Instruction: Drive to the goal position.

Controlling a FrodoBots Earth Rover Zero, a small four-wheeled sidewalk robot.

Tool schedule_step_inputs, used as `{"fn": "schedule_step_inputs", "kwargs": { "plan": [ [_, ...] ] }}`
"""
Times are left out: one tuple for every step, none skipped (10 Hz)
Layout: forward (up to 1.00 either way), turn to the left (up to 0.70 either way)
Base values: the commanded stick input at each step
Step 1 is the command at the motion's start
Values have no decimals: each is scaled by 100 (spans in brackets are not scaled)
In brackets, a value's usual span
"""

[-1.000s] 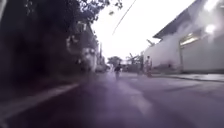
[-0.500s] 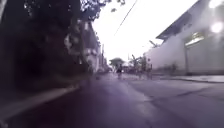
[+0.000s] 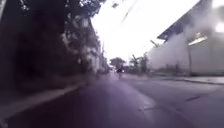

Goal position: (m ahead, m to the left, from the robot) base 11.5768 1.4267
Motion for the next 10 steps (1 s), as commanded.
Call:
{"fn": "schedule_step_inputs", "kwargs": {
  "plan": [
    [70,0],
    [70,0],
    [70,0],
    [70,0],
    [70,0],
    [70,-11],
    [70,-34],
    [70,-35],
    [70,-35],
    [70,-35]
  ]
}}
